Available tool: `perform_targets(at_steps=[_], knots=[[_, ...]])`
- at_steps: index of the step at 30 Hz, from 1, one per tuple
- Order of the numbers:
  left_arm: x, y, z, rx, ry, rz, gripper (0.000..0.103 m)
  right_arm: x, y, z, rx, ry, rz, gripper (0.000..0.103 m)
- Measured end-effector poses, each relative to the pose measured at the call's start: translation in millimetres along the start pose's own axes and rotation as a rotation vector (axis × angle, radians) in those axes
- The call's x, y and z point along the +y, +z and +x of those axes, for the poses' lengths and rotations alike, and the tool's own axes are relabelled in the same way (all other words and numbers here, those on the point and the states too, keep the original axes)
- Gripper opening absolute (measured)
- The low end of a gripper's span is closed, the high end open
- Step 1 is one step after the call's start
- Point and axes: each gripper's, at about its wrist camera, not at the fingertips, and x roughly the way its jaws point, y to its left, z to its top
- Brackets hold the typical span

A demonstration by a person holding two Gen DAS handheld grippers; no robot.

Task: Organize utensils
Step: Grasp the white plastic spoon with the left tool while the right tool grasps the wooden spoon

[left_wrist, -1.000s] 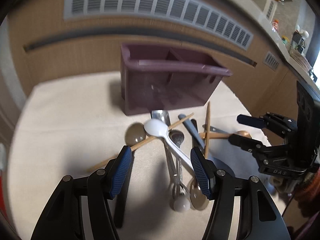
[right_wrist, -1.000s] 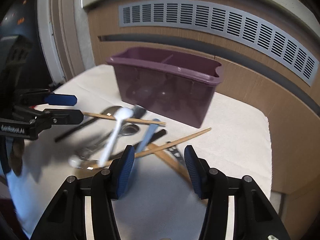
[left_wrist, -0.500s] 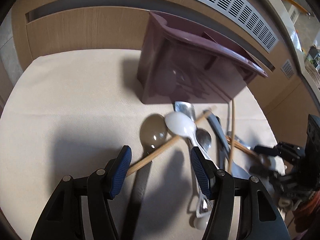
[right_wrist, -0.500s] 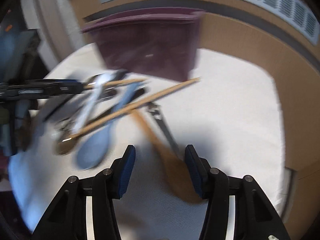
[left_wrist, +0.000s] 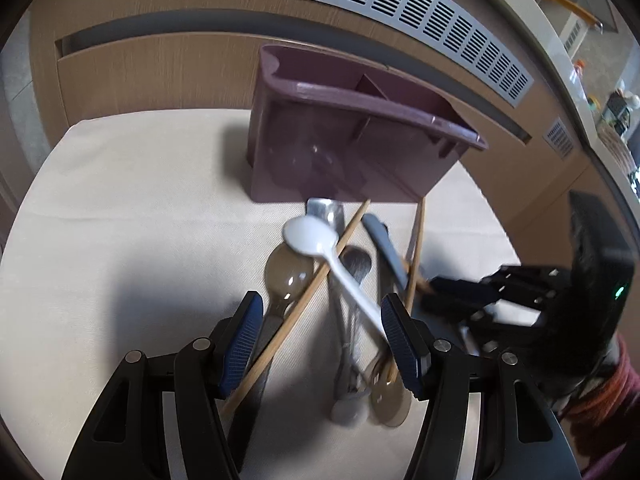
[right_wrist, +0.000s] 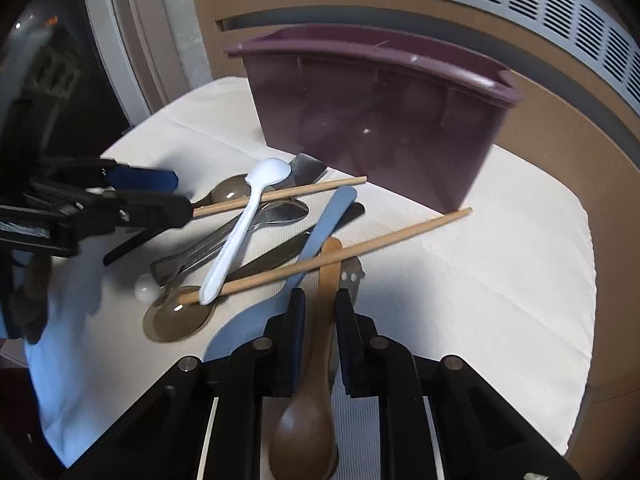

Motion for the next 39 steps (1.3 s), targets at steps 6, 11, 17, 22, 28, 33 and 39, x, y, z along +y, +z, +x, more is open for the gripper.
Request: perform_targets(at_steps=[6,11,17,22,28,33,39], knots=[[-9,5,17,0.021,0.015,-0.011,0.062,-20,-14,-21,-0.049,0.001,0.094,0.011],[-8,26,39,0.042,0.089,-0.086,0.051,-41,-30,-40,-0.092,-0.005,0.199,0.011],[-2,53,64,0.121,0.144,-0.166,0.046,-45,-35,-41,-0.113,-0.005,0.219,0.011],[-24,47,66,0.107,0.176,0.032,0.037,-43,-37,-42,-0.113,-0.022,0.221,0.011],[-26,12,39,0.115,0.155,0.234,0.035,-40,-41,-43,-0.088,-0.050,0.208,0.011],[-11,10,21,0.066,0.104,0.185,0.035,-34,-38,-40,-0.088,-0.049,0.209,0.011],[15,-1,12,0.098,0.106,-0.055,0.035,-28,-38,-42,-0.105,-0.066,0.192,0.011]])
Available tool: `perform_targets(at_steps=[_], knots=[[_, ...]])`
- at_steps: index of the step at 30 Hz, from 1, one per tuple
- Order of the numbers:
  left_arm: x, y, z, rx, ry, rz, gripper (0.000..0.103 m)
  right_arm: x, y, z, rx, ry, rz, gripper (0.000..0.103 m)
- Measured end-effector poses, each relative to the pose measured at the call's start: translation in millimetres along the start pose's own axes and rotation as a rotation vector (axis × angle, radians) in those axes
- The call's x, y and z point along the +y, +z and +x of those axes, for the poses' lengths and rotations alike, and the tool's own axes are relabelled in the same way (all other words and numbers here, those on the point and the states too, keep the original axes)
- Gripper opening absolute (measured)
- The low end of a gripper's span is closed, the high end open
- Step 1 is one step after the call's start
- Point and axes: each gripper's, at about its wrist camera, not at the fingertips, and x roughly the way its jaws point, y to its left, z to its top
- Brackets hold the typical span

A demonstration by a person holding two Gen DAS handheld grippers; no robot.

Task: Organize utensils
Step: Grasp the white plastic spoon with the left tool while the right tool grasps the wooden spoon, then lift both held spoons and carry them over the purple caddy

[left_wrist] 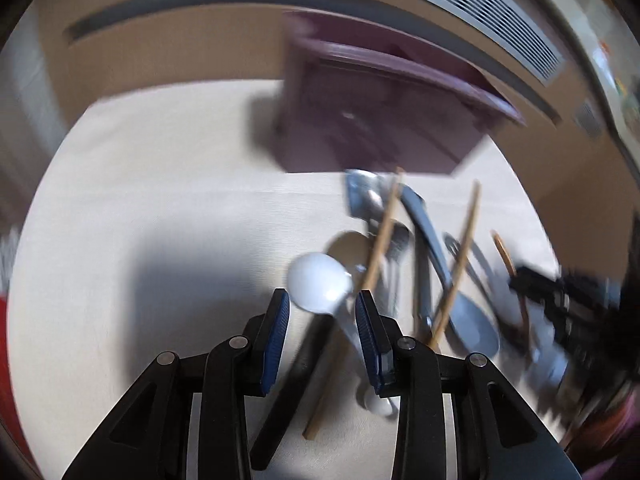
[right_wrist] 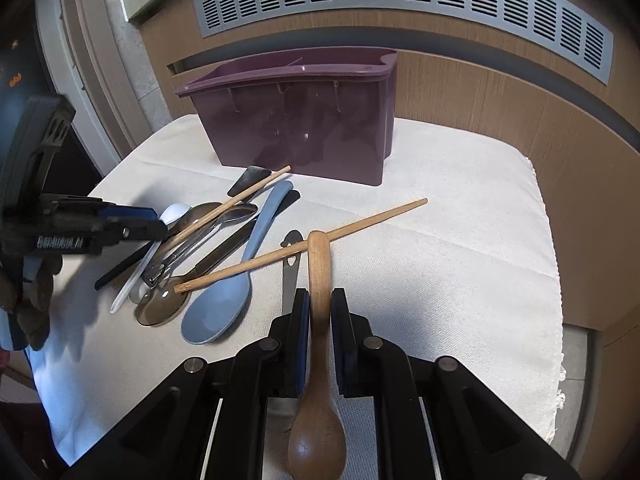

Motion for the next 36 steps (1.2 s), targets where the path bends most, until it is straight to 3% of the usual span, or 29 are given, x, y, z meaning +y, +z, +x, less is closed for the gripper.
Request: perform_targets(at_steps=[3,5,8,11,13,17,21,23,26,36], knots=[[10,1,9,0.038,-0.022,-0.120,0.035,-3,-2,0,-0.003,0.000,0.011,0.011],[6,2,14,0.042,-0.021,-0.123,0.035,-5,-2,2,0.000,-0.001,0.016,0.011],[-16,6,21,0.045,-0.060,-0.031,0.035,-5,-3,2,0.001,0.000,0.018,0.011],[-48,4,26,-0.007,0.004,0.168,0.035,-4,-4,0,-0.002,-0.011,0.018,0.011],[-52,4,24,-0.029,0.035,0.218,0.035,-6,-4,-1,-0.002,-0.011,0.022,0.011],[-44,12,29,0.017,0.017,0.137,0.036,-9,-4,3,0.021,0.003,0.047,0.011],[-30,25,38,0.088,-0.018,-0.056,0.036,-6,1,9,0.042,-0.032,0.037,0.012],[-33,27,39,0.096,-0.003,-0.047,0.036,-4,5,13,0.050,-0.054,0.027,0.013],[-40,20,35,0.038,0.027,0.022,0.035,-4,10,17,0.073,-0.070,0.034,0.015],[-50,-27,-37,-0.303,0.049,0.141,0.035,-9,8,25,0.089,-0.045,0.078,0.017]])
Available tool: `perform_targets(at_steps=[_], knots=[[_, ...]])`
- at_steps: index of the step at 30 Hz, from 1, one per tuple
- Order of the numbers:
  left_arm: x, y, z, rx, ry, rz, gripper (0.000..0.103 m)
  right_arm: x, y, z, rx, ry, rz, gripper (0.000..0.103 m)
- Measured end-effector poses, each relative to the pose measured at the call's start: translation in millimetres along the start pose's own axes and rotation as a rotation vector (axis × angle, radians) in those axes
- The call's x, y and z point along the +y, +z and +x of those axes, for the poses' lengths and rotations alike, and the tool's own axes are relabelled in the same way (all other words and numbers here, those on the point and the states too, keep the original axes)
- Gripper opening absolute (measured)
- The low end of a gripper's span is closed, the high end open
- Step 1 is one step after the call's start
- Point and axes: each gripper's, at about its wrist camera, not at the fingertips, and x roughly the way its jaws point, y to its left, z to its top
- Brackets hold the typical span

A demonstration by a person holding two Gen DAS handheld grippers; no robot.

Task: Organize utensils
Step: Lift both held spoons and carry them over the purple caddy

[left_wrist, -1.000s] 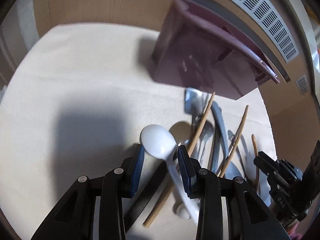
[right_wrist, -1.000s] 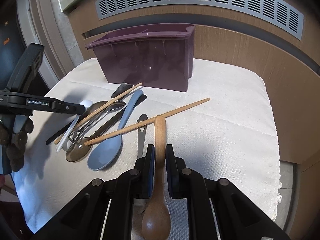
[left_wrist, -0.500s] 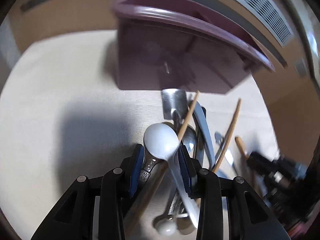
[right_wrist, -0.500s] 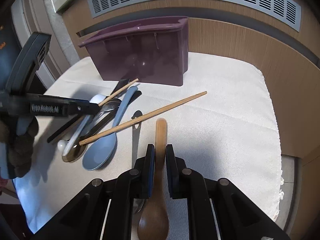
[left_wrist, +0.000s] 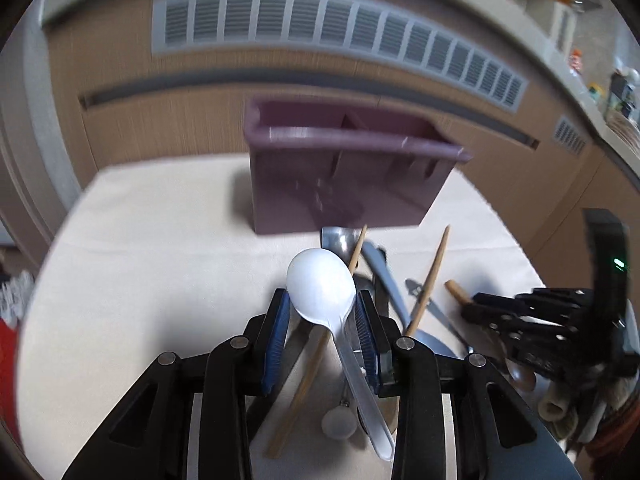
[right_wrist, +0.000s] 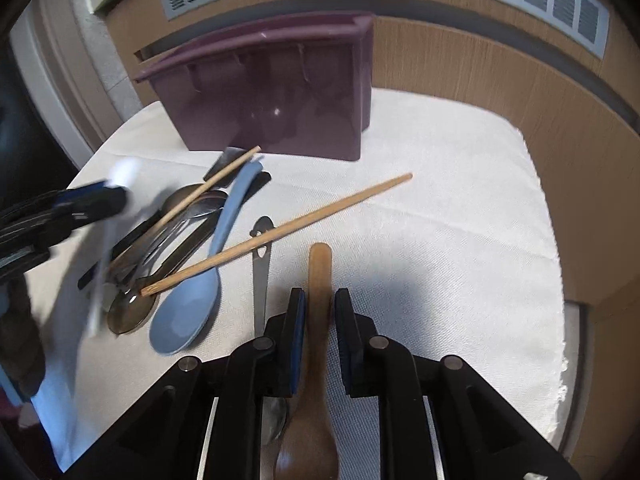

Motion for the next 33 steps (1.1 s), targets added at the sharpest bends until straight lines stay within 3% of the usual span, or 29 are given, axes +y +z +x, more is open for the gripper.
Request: perform_targets(at_steps=[3,5,6,12,15,18,23,26,29,33], knots=[[-1,1,-18,-0.052,-0.003,0.022,0.035,2,3,3,0.002,0.004,0.006,0.022],[-3,3,-25,-0.073,-0.013,0.029,0.035,8,5,2,0.007,-0.039,-0.014,0.011],[-3,4,-29,-0.083,-0.016,0.030,0.035,10,5,0,-0.001,-0.040,-0.021,0.012],[-3,6,-51,-0.150,-0.033,0.027,0.035,21,7,-45,-0.151,-0.013,-0.040,0.012],[-3,16,-68,-0.221,-0.025,0.020,0.034,22,13,-66,-0.214,0.009,-0.034,0.012],[-7,54,-96,-0.348,-0.037,0.041,0.034,27,43,-110,-0.359,0.026,-0.047,0.012],[-9,126,-129,-0.625,-0.014,0.053,0.035,38,115,-195,-0.671,0.007,-0.097,0.012],[-3,146,-118,-0.697,0.000,0.027,0.035,41,141,-202,-0.733,-0.009,-0.113,0.012],[2,151,-88,-0.709,0.050,0.014,0.035,42,154,-189,-0.756,-0.034,-0.129,0.012],[4,148,-41,-0.697,0.123,0.052,0.035,36,161,-153,-0.712,-0.041,-0.117,0.012]])
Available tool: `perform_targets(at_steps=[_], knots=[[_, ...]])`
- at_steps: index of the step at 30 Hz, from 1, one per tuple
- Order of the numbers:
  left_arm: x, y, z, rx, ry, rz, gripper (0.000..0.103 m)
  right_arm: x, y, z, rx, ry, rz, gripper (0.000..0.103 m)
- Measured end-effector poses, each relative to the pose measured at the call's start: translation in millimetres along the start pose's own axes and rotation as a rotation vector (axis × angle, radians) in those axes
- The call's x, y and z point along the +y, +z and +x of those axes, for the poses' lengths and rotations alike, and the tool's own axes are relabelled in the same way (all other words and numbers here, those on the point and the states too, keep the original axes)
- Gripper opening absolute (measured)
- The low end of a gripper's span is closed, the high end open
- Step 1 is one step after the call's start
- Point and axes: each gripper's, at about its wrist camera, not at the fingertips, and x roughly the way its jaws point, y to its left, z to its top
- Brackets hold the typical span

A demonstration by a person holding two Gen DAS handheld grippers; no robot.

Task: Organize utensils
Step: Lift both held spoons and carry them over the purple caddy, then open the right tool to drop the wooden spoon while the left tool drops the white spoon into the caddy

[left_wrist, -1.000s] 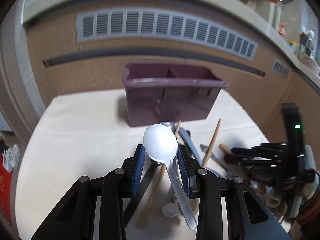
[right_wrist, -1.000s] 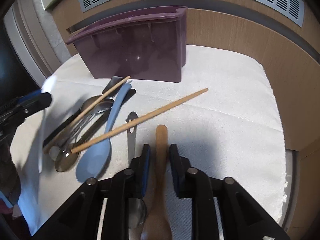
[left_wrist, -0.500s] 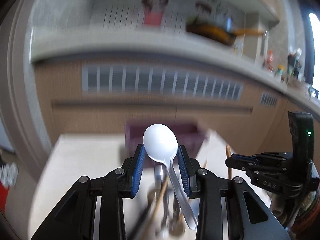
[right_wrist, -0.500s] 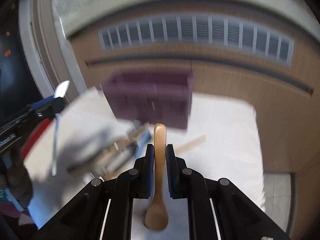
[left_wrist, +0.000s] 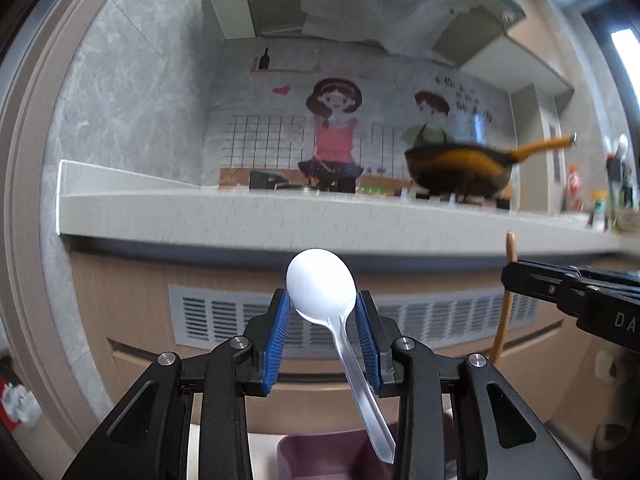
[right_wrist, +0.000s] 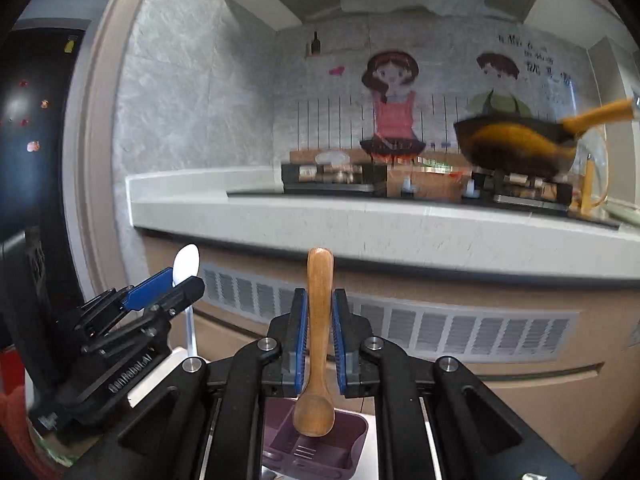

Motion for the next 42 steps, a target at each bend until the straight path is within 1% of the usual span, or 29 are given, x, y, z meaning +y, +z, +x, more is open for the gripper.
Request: perform_targets(at_steps=[6,8,10,11,13,14,15,16,18,19,20,23,24,26,29,32,36,38,40,42], knots=[[-6,-40,21,0.024,0.006,0.063,0.035,0,-42,41,0.086,-0.038,-0.006,0.012],[-8,-51,27,0.055,0.000,0.079,0.035,0,-54,48,0.120,-0.037,-0.002,0.012],[-6,-61,29,0.097,-0.016,0.073,0.035,-1,-64,53,0.152,-0.028,-0.001,0.012],[-4,-65,30,0.121,-0.030,0.066,0.035,-2,-69,55,0.183,-0.004,0.005,0.012],[-1,-71,30,0.182,-0.101,0.044,0.035,-6,-78,60,0.270,0.073,0.029,0.013],[1,-74,29,0.214,-0.145,0.032,0.036,-9,-82,61,0.300,0.097,0.049,0.013],[3,-76,29,0.244,-0.178,0.020,0.036,-10,-86,59,0.315,0.102,0.059,0.015],[6,-76,25,0.259,-0.182,0.011,0.036,-11,-88,56,0.325,0.089,0.061,0.015],[12,-72,14,0.250,-0.157,-0.004,0.040,-10,-88,41,0.316,0.059,0.050,0.015],[16,-67,6,0.245,-0.147,-0.020,0.046,-9,-87,31,0.307,0.046,0.039,0.015],[21,-63,0,0.244,-0.137,-0.040,0.048,-9,-87,20,0.300,0.034,0.029,0.015],[38,-54,-21,0.267,-0.118,-0.118,0.051,-7,-93,-2,0.312,0.016,0.007,0.022],[42,-53,-25,0.281,-0.119,-0.136,0.051,-6,-99,-8,0.329,0.012,0.000,0.024],[49,-57,-33,0.316,-0.112,-0.166,0.051,-6,-112,-15,0.366,0.001,-0.010,0.024],[52,-66,-40,0.361,-0.101,-0.165,0.051,-7,-126,-21,0.406,0.001,0.004,0.024],[54,-74,-45,0.423,-0.128,-0.191,0.051,-11,-137,-29,0.437,0.025,0.051,0.024],[47,-78,-38,0.516,-0.166,-0.190,0.051,-10,-146,-28,0.461,0.018,0.058,0.024],[43,-79,-32,0.561,-0.177,-0.194,0.048,-12,-150,-28,0.465,0.015,0.067,0.024],[39,-79,-29,0.568,-0.155,-0.177,0.044,-13,-150,-26,0.467,0.023,0.086,0.024],[39,-79,-28,0.546,-0.115,-0.160,0.043,-11,-141,-23,0.456,0.047,0.110,0.024]])
